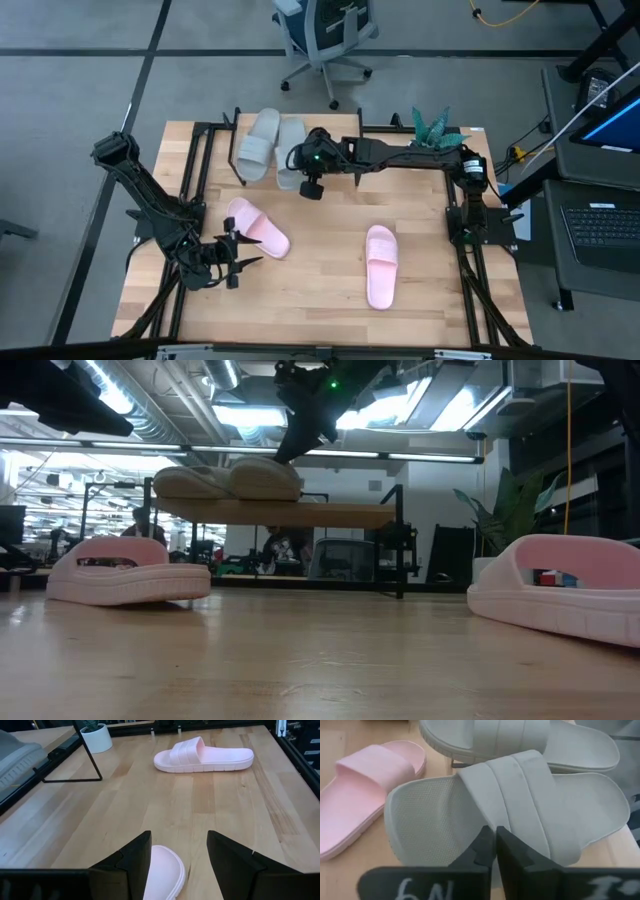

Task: Pick and place slides into the shelf
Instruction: Put the gray slipper on the shelf

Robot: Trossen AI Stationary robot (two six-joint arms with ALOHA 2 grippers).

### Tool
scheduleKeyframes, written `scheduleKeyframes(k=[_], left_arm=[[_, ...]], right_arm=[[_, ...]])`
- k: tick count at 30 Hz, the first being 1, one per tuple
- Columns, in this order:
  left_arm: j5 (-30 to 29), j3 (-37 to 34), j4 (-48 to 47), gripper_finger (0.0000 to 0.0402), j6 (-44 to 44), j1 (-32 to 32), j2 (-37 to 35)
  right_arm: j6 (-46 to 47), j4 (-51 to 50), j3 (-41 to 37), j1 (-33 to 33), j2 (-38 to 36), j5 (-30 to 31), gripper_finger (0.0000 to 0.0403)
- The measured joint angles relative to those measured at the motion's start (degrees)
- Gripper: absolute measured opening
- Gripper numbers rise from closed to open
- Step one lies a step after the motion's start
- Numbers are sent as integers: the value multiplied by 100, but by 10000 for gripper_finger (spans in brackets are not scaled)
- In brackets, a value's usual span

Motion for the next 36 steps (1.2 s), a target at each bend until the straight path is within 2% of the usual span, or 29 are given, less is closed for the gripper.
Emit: scheduleKeyframes(k=[5, 15, 22, 31, 34, 36], left_arm=[[221, 0, 2, 185, 0, 0, 0], [240, 0, 0, 185, 1, -1, 0], [240, 0, 0, 185, 0, 0, 0], [240, 0, 0, 185, 0, 0, 0], [240, 0, 0, 185, 0, -2, -1], [232, 0, 0, 185, 0, 0, -1]], right_arm=[[22, 2, 1, -2, 0, -273, 47], [0, 92, -1, -5, 0, -271, 140], [-9, -193, 218, -7, -25, -266, 179], [22, -1194, 1520, 63, -73, -223, 188], [-13, -1688, 1841, 72, -74, 89, 170], [-77, -1977, 1892, 47, -79, 336, 143]])
